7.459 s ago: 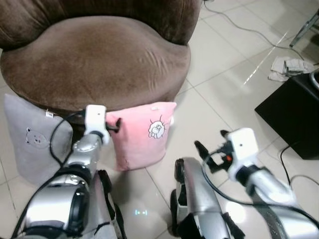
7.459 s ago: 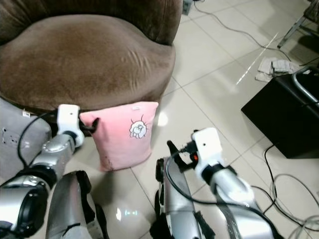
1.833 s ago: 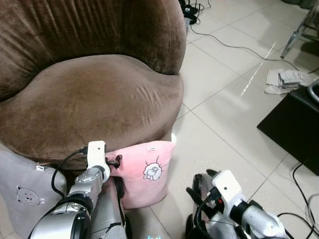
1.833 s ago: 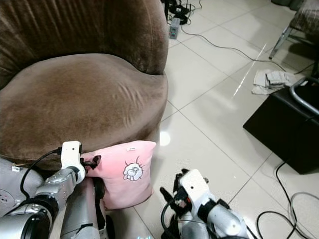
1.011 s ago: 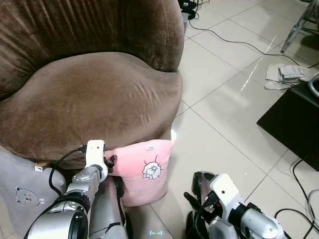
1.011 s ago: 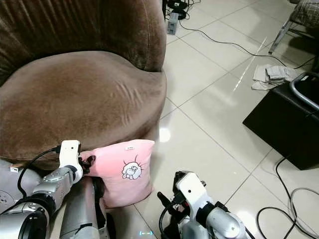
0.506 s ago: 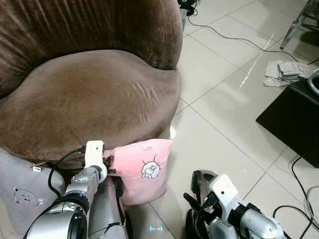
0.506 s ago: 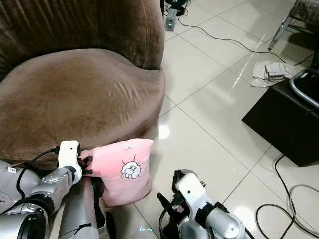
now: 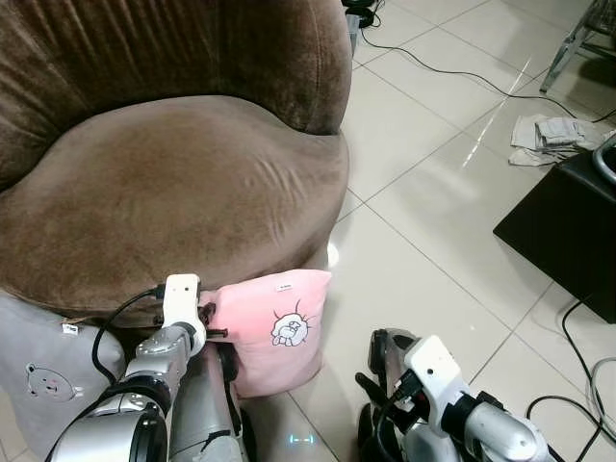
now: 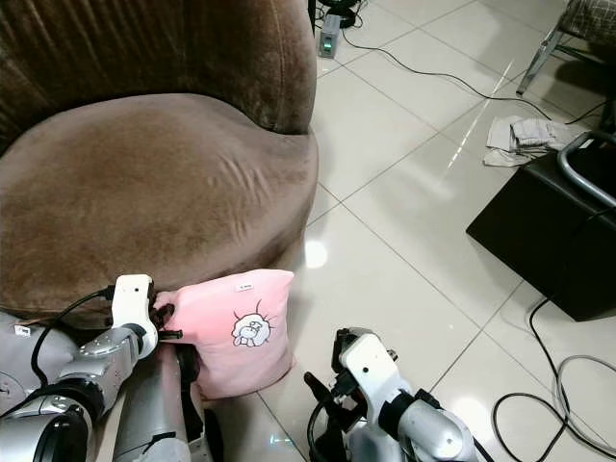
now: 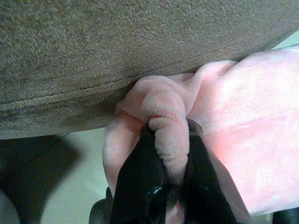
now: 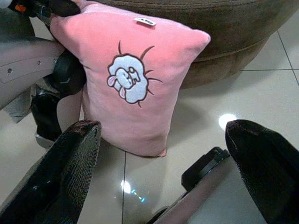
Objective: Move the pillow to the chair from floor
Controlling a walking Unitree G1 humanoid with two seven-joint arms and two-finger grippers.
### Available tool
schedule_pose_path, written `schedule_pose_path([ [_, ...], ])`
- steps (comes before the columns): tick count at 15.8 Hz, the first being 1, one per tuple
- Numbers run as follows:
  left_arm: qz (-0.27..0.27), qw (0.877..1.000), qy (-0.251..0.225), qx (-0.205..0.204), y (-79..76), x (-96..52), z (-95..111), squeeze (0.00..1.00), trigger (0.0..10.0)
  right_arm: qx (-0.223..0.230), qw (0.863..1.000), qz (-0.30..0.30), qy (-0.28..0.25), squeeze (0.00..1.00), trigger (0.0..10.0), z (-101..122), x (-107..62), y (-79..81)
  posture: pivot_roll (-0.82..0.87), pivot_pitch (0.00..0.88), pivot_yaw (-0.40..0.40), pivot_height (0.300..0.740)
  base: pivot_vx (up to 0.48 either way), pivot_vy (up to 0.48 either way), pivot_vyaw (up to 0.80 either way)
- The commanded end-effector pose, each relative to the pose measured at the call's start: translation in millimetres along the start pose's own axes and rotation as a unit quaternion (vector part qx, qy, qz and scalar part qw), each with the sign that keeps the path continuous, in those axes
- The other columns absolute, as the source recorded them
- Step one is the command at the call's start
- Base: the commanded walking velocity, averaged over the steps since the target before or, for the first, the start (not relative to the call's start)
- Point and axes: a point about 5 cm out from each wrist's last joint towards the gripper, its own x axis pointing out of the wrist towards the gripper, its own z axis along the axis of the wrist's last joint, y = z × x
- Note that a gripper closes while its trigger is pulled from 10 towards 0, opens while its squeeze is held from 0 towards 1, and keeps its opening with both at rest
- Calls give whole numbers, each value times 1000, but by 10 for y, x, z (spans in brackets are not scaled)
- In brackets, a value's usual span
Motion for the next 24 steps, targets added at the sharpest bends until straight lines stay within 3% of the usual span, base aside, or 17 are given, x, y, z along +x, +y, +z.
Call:
schedule_pose_path([
  [1, -5, 1000, 19, -15, 11, -28, -149, 0, 0, 5, 1000, -4, 8, 0, 10000, -43, 6, -14, -127, 168, -12, 530, 0, 0, 0],
  [4, -62, 998, -11, -10, -167, -3, -91, 0, 0, 16, 1000, -23, -1, 0, 10000, -24, 65, -54, -104, 158, -5, 530, 0, 0, 0],
  [5, -115, 993, -31, 3, -325, 4, -60, 0, 0, 35, 998, -41, -11, 0, 10000, -3, 107, -90, -95, 155, -2, 530, 0, 0, 0],
  [6, -173, 984, -47, 18, -505, -1, -45, 0, 0, 51, 997, -58, -19, 0, 10000, 13, 154, -140, -77, 145, 3, 530, 0, 0, 0],
  [10, -308, 947, -85, 17, -962, -58, -19, 0, 0, 97, 987, -123, -34, 0, 10000, 22, 276, -353, -46, 111, 23, 530, 0, 0, 0],
  [11, -305, 946, -107, 16, -999, -57, 52, 0, 0, 98, 986, -130, -34, 0, 10000, 24, 300, -405, -39, 99, 30, 530, 0, 0, 0],
  [12, -270, 953, -135, 25, -975, -41, 155, 0, 0, 106, 983, -145, -43, 0, 10000, 38, 303, -459, -30, 88, 35, 530, 0, 0, 0],
  [15, -210, 957, -197, 25, -900, -48, 381, 0, 0, 115, 978, -168, -53, 0, 10000, 35, 341, -543, -6, 50, 53, 555, 0, 0, 0],
  [18, -247, 942, -226, -5, -1090, -124, 446, 0, 0, 119, 972, -193, -58, 0, 10000, 21, 408, -659, 12, 0, 66, 585, 0, 0, 0],
  [20, -297, 917, -265, -28, -1291, -344, 594, 0, 0, 116, 966, -213, -88, 0, 10000, 198, 427, -799, 27, 0, 67, 604, 0, 0, 0],
  [21, -303, 914, -268, -26, -1310, -379, 620, 0, 0, 116, 965, -216, -94, 0, 10000, 228, 436, -828, 29, 0, 64, 609, 0, 0, 0],
  [22, -319, 906, -279, -14, -1345, -489, 667, 0, 0, 113, 963, -221, -106, 0, 10000, 300, 449, -878, 34, 0, 59, 619, 0, 0, 0],
  [24, -300, 901, -307, 57, -1310, -609, 706, 0, 0, 97, 963, -223, -115, 0, 10000, 385, 468, -940, 33, 0, 57, 639, 0, 0, 0],
])
